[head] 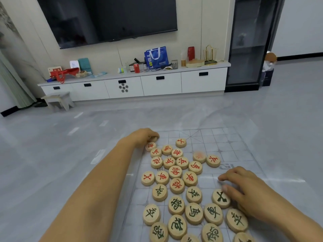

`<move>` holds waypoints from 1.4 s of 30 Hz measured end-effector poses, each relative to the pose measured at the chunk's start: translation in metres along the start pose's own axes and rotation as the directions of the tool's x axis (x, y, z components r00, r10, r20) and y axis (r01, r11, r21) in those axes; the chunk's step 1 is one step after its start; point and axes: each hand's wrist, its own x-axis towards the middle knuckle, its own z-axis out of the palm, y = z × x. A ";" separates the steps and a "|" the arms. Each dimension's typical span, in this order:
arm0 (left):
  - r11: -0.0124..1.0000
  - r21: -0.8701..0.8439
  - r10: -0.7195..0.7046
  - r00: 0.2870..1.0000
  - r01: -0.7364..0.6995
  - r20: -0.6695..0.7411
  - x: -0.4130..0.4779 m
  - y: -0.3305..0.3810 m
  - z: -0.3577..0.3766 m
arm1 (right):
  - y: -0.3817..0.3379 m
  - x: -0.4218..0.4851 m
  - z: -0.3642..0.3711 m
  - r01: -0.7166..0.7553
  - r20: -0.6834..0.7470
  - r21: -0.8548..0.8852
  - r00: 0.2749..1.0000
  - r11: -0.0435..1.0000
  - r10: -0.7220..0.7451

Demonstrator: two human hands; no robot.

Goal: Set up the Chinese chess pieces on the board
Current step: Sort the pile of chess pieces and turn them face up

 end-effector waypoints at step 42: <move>0.997 -0.076 -0.016 0.997 0.010 -0.079 -0.206 0.116 0.105 | -0.016 -0.068 0.025 0.076 0.246 -0.196 0.969 0.978 -0.026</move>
